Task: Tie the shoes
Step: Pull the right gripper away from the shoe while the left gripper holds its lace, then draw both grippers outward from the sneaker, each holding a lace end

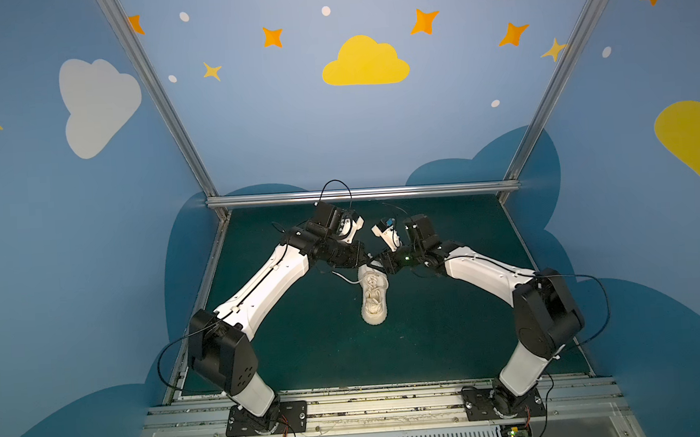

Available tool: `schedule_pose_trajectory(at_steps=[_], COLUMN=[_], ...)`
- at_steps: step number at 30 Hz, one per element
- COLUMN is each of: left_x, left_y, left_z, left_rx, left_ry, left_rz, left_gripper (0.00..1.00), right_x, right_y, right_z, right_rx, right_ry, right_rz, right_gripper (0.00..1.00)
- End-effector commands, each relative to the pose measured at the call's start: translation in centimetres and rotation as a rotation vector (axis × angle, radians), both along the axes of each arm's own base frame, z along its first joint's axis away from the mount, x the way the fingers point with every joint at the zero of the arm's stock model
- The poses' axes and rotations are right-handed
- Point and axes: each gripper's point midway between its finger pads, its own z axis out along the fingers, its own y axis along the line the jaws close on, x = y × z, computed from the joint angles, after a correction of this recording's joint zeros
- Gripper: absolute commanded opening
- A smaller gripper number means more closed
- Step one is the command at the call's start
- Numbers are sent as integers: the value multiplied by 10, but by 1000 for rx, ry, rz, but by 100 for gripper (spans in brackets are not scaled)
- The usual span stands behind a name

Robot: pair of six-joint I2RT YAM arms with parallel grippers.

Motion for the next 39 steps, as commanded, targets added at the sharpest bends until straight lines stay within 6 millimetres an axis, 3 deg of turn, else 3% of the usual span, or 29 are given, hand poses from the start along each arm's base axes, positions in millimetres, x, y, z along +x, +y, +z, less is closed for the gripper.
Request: schedule_pose_trajectory(at_steps=[1, 4, 7, 10, 13, 18, 23, 30, 39], left_x=[-3, -3, 0, 3, 5, 7, 8, 26, 36], left_y=[6, 13, 26, 42, 62, 103, 79, 56, 47], left_z=[11, 8, 4, 2, -12, -72, -107, -128, -158], left_rx=[-7, 6, 15, 31, 91, 257, 49, -237, -345], left_ry=[-10, -3, -3, -9, -10, 112, 347, 467, 579], left_rz=[10, 25, 51, 78, 105, 231, 288, 464, 567], left_gripper=[8, 13, 21, 36, 44, 44, 45, 48, 46], right_x=[5, 7, 5, 2, 2, 6, 5, 3, 4], right_y=[12, 13, 11, 8, 3, -6, -11, -20, -25], right_z=[11, 10, 6, 6, 4, -1, -5, -2, 2], right_rx=[29, 18, 14, 13, 1, -1, -3, 12, 27], right_ry=[-26, 14, 23, 20, 31, 64, 71, 75, 74], right_rz=[37, 22, 20, 13, -8, -42, -58, -78, -88], right_gripper=[30, 10, 0, 0, 0, 0, 0, 0, 0])
